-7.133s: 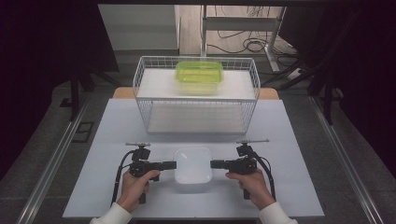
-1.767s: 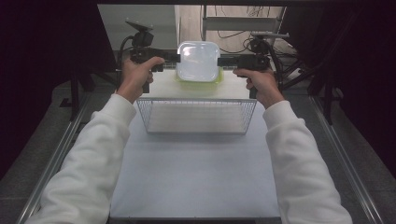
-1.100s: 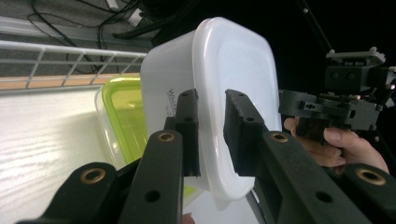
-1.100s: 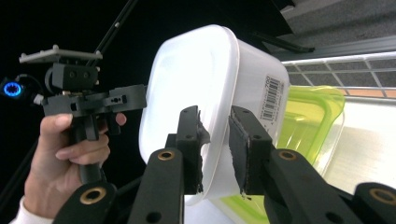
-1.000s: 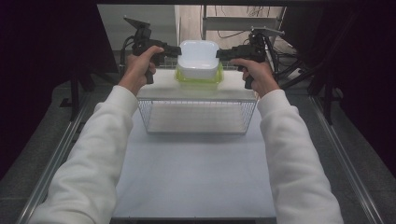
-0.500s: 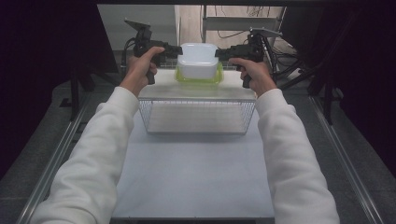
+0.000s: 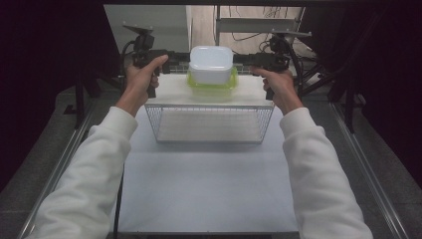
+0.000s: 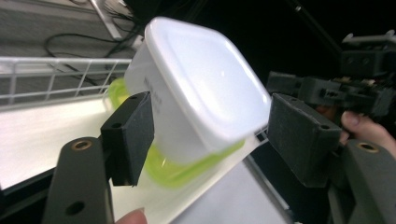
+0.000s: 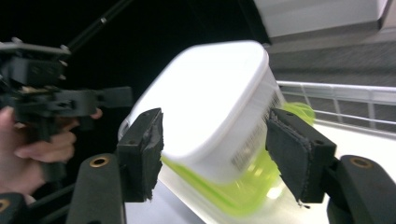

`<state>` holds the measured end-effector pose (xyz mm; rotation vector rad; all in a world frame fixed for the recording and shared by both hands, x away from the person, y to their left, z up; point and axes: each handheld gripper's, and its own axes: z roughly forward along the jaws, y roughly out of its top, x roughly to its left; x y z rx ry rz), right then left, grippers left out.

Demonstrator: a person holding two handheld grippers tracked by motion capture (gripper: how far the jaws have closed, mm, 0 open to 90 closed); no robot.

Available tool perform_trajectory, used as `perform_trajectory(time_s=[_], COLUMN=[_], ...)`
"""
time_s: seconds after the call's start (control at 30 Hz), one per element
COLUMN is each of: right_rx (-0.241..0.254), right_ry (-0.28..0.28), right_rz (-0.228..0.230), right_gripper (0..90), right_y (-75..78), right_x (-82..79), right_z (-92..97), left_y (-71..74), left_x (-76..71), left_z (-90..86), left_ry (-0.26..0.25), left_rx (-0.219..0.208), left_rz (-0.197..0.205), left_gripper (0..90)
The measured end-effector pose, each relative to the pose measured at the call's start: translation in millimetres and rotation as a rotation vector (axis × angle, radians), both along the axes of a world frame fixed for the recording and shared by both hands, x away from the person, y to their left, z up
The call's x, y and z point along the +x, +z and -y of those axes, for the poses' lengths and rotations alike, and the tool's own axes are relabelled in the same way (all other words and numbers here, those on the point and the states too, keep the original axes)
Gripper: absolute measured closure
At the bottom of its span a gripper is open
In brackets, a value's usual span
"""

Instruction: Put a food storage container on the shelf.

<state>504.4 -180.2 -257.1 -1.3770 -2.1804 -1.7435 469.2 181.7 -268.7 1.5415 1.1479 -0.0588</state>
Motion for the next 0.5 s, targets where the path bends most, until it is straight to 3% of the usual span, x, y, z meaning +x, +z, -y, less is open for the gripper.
perform_trajectory(time_s=[0.2, 0.33, 0.5], right_rx=[-0.062, -0.068, -0.073], right_ry=[0.038, 0.063, 0.083], right_rz=[0.069, 0.096, 0.115], right_gripper=[32.6, 31.1, 31.1], right_y=[-9.9, -17.4, -25.1], right_x=[-28.5, -48.4, -69.0], right_z=[11.2, 18.6, 25.2], left_y=[-8.5, -12.4, -17.9], left_x=[-33.6, -54.2, -77.8], left_z=[-2.6, -2.1, 0.6], left_ry=[-0.002, 0.002, -0.011], left_rx=[0.062, 0.115, 0.151], left_rz=[0.063, 0.103, 0.129], left_gripper=[29.7, 28.7, 28.1])
